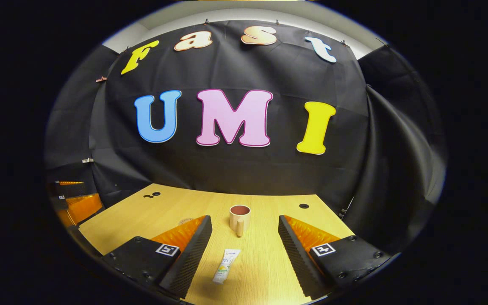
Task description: Put the toothbrush and toothpaste on the desktop into the cup, then pick up the cup and place it on the coaster on the desktop.
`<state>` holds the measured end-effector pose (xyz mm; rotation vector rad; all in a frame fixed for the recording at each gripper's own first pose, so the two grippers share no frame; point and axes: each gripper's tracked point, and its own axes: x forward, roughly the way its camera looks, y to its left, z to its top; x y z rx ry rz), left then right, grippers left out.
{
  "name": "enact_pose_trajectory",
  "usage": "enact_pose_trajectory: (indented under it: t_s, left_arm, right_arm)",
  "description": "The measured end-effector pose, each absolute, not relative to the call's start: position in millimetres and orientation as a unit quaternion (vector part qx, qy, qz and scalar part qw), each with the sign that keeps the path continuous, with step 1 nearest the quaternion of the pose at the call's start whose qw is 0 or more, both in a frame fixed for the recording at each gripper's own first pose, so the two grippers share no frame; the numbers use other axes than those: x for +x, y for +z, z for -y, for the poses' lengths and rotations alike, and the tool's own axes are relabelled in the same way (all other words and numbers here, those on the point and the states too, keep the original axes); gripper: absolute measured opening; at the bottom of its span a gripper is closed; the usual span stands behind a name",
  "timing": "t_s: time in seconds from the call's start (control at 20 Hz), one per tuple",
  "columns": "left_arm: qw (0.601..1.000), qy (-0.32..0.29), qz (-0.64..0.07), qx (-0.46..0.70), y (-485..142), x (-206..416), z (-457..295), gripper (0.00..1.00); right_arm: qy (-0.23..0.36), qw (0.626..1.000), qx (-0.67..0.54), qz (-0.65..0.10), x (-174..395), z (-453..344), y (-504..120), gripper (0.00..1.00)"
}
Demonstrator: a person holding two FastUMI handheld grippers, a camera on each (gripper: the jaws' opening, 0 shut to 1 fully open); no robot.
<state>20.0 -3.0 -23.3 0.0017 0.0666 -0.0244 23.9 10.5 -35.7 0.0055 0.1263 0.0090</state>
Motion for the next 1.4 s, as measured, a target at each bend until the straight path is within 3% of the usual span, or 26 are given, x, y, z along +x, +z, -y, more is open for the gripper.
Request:
enact_pose_trajectory:
  t_s: [0.8,1.4]
  left_arm:
    - [0.994,0.047,-0.092,-0.017,-62,25,-32,0.97]
    - [0.982,0.101,-0.158,-0.018,-96,36,-52,0.98]
  right_arm:
    - [0.063,0.970,0.010,-0.235,80,-54,-156,0.97]
    - [0.052,0.909,-0.002,-0.413,104,-58,-292,0.98]
